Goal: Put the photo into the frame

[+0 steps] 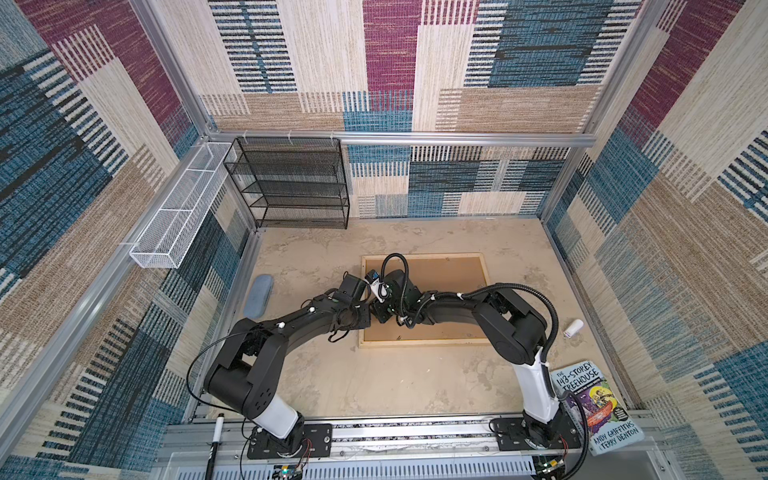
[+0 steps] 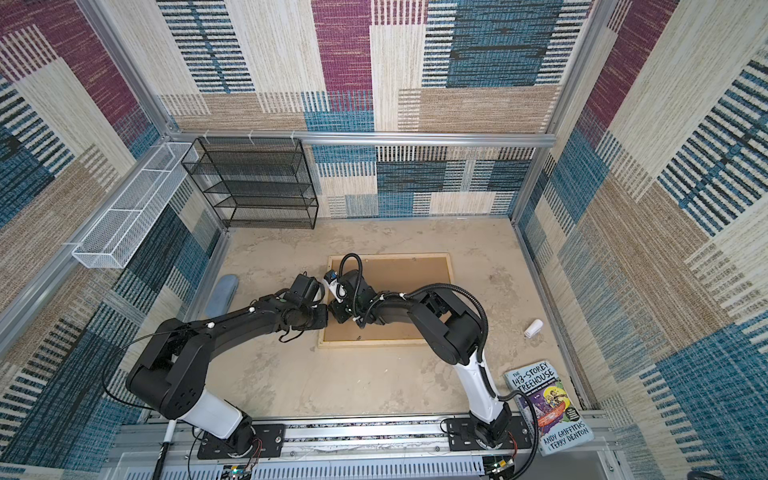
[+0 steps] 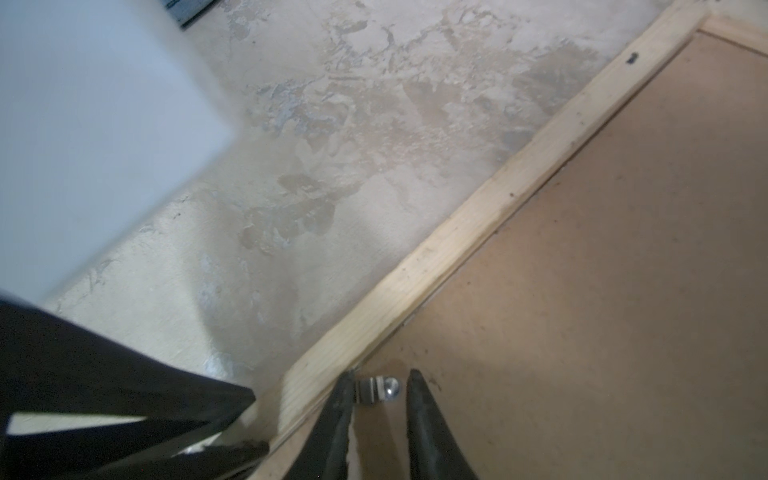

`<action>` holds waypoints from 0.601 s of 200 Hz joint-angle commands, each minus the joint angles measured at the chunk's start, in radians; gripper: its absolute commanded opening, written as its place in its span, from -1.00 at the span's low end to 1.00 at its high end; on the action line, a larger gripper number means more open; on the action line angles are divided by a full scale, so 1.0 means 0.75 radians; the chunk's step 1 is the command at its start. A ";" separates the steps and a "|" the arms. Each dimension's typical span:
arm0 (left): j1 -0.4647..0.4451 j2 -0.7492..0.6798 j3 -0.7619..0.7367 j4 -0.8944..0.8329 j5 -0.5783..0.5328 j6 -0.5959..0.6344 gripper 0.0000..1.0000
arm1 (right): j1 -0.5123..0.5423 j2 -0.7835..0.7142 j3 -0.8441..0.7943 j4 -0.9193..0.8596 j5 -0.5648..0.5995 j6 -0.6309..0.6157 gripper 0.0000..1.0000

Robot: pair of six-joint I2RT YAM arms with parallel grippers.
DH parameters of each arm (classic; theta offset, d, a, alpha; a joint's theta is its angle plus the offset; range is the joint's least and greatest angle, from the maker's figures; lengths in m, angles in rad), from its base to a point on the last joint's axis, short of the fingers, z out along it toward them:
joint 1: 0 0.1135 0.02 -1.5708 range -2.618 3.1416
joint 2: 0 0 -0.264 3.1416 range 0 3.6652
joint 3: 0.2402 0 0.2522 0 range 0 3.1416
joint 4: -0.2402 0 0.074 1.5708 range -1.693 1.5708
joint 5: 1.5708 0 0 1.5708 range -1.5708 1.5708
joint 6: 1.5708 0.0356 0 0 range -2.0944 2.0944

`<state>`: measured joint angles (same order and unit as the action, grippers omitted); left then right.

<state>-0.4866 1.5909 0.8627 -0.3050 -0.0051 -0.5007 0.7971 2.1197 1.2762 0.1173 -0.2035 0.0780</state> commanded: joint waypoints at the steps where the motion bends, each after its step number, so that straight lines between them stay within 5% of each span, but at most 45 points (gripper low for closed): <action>1: 0.001 0.006 0.011 -0.018 -0.022 0.023 -0.59 | -0.001 0.017 -0.022 -0.186 0.114 0.000 -0.50; 120: 0.002 0.011 0.016 -0.017 0.001 0.029 -0.62 | 0.036 0.054 -0.086 -0.148 0.247 0.081 -0.58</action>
<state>-0.4854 1.5955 0.8703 -0.3149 -0.0032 -0.4946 0.8154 2.1254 1.2274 0.2169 -0.1055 0.1303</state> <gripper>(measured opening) 0.194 0.210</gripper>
